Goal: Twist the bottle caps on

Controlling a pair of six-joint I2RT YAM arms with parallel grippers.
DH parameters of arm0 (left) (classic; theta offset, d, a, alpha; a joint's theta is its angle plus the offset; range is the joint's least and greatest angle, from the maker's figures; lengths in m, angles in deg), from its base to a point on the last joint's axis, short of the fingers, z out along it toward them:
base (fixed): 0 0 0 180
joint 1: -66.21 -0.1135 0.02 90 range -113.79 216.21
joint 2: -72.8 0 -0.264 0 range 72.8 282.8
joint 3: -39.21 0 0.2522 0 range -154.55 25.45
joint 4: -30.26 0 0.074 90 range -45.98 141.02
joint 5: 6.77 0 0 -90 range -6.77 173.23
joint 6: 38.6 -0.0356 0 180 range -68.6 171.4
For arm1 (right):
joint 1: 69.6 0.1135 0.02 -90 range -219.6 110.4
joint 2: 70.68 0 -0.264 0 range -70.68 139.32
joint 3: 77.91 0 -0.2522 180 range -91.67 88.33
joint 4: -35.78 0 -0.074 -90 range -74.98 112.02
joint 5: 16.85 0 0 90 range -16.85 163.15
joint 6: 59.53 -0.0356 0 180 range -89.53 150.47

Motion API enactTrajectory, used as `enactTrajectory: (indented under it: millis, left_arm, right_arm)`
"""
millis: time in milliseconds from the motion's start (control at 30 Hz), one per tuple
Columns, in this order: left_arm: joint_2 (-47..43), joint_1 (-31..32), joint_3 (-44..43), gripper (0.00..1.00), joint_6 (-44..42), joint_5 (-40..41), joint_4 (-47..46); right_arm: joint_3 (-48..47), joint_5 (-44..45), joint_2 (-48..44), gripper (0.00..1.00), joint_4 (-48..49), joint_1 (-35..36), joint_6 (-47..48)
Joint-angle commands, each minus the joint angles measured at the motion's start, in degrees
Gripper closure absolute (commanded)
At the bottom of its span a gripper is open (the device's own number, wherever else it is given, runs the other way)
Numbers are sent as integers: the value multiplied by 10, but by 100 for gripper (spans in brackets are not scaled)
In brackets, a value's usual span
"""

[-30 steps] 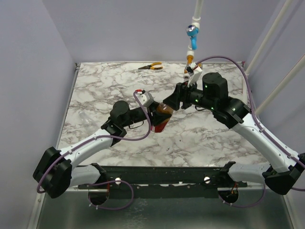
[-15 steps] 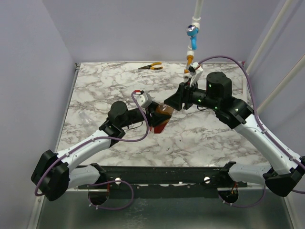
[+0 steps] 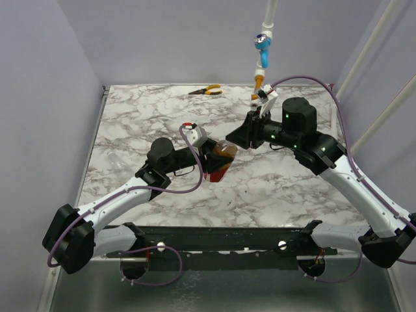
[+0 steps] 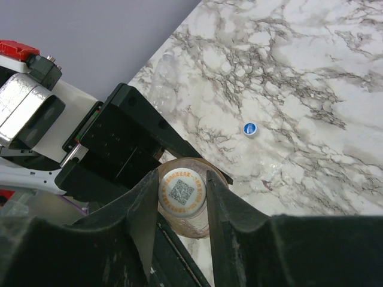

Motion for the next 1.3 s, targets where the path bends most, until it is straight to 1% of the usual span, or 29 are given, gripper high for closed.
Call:
enactTrajectory:
  millis: [0, 167, 267, 333, 400, 500, 667, 767, 867, 1000, 1033, 1067, 1133, 1167, 1200, 1233, 1267]
  left_arm:
    - [7, -3, -1, 77, 0, -10, 2]
    - [13, -3, -5, 77, -6, 16, 2]
    - [20, 2, -7, 78, -22, 83, 1]
    - [25, 13, -12, 78, -38, 139, 1]
    - [34, 30, -20, 78, -62, 198, -2]
    - [55, 63, -39, 78, -103, 286, -6]
    - [101, 116, -76, 78, -176, 442, -19]
    - [133, 141, -98, 78, -201, 513, -34]
    - [152, 154, -97, 78, -221, 550, -70]
    - [161, 161, -92, 77, -236, 561, -86]
    - [161, 163, -89, 77, -237, 561, -87]
    - [160, 163, -85, 77, -238, 561, -87]
    - [156, 163, -76, 77, -239, 544, -85]
    - [152, 161, -71, 77, -235, 531, -80]
    - [146, 156, -66, 76, -222, 502, -61]
    - [138, 147, -63, 75, -201, 457, -38]
    - [131, 129, -59, 75, -169, 407, -12]
  right_arm:
    - [3, -6, -7, 66, 0, 0, -1]
    - [2, 2, 0, 78, -4, 1, -11]
    - [1, 23, 10, 83, -10, 1, -28]
    - [0, 52, 20, 90, -18, 1, -42]
    - [-4, 89, 36, 93, -31, 1, -66]
    - [-18, 141, 63, 95, -54, 1, -107]
    - [-64, 241, 123, 97, -130, 0, -188]
    - [-83, 257, 153, 98, -152, 0, -233]
    - [-94, 265, 175, 99, -160, 1, -266]
    - [-99, 276, 184, 99, -160, 2, -287]
    - [-102, 278, 184, 98, -159, 2, -289]
    - [-105, 280, 182, 91, -159, 1, -290]
    - [-106, 279, 172, 66, -147, 1, -282]
    - [-105, 278, 165, 50, -140, 1, -275]
    - [-103, 277, 154, 38, -128, 2, -259]
    - [-105, 282, 143, 28, -123, 2, -249]
    - [-105, 287, 133, 22, -116, 2, -234]
